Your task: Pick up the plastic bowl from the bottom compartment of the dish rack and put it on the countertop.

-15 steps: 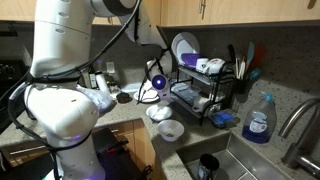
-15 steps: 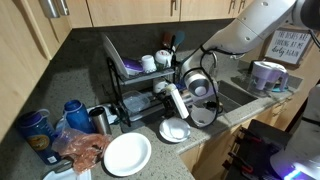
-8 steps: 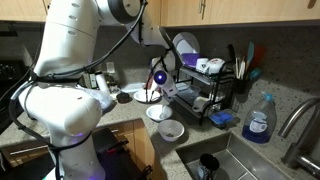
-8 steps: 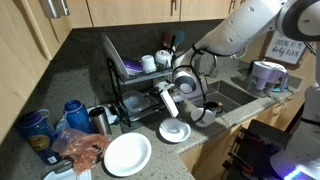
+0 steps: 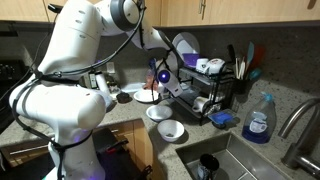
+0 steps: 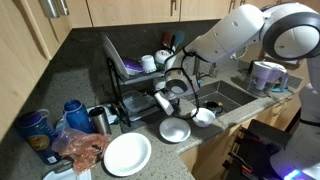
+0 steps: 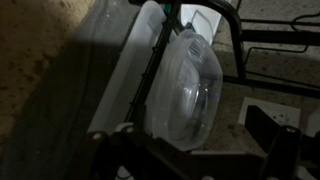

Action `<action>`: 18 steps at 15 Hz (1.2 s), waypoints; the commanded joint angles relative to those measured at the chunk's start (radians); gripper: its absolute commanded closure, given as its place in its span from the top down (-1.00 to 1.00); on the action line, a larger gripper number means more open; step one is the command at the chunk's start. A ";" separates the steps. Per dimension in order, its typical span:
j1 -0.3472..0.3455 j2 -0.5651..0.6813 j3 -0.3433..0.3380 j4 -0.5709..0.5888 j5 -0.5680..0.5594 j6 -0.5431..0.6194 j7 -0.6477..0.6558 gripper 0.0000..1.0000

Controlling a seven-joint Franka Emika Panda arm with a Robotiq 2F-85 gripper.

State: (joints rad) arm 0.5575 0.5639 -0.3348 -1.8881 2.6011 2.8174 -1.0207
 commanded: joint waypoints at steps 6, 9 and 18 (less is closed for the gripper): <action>0.181 0.160 -0.138 0.120 0.000 0.047 0.208 1.00; 0.205 0.192 -0.166 0.140 0.000 0.047 0.249 0.31; 0.239 0.171 -0.185 0.106 0.000 0.056 0.258 -0.97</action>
State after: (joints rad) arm 0.7654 0.7573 -0.4952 -1.7725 2.6014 2.8421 -0.7927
